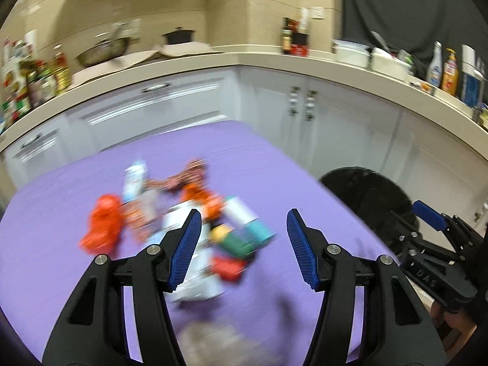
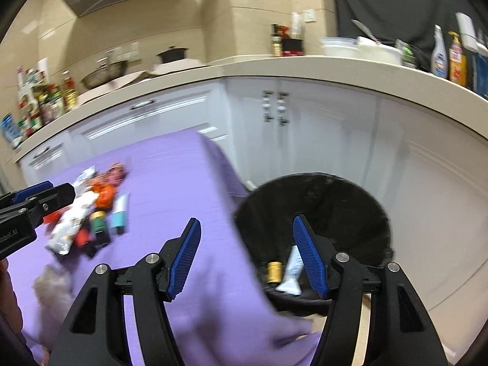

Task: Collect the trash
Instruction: 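Move both tools back over the table toward the clear plastic bag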

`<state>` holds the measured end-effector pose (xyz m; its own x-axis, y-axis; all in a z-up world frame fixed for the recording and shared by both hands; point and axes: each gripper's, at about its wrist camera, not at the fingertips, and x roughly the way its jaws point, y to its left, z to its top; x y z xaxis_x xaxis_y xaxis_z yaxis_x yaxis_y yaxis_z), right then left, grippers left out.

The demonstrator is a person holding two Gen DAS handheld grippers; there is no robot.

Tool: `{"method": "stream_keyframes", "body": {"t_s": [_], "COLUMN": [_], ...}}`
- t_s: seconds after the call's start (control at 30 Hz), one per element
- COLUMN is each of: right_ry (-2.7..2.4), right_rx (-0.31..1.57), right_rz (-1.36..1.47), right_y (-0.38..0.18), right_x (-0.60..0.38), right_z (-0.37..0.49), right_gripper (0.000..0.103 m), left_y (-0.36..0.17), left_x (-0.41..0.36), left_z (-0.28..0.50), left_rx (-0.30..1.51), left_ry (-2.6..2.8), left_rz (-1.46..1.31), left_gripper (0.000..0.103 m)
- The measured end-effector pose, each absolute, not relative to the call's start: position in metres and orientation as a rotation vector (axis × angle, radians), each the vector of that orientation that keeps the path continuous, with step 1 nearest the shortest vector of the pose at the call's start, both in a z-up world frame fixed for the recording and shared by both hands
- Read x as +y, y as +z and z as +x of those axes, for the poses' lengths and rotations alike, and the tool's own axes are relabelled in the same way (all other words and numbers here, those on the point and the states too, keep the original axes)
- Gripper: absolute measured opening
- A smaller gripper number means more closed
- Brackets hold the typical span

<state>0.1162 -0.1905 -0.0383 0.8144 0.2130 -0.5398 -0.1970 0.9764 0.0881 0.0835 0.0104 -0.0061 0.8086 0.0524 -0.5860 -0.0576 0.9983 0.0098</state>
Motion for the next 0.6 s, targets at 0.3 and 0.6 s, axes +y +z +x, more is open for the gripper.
{"method": "stream_keyframes", "body": {"t_s": [0.3,0.6], "right_ry": [0.379,0.494], "right_rx": [0.567,0.561], "right_rz": [-0.057,-0.118], "right_y": [-0.035,-0.036], "right_x": [-0.114,-0.065], "right_z": [0.084,0.056], "right_gripper": [0.064,0.066], "left_y": [-0.016,-0.031], "left_x": [0.094,0.152], "left_z": [0.024,-0.029], "left_rx": [0.635,0.644], "left_ry": [0.235,0.375], "left_rz": [-0.053,-0.089], "left_gripper": [0.057,0.057]}}
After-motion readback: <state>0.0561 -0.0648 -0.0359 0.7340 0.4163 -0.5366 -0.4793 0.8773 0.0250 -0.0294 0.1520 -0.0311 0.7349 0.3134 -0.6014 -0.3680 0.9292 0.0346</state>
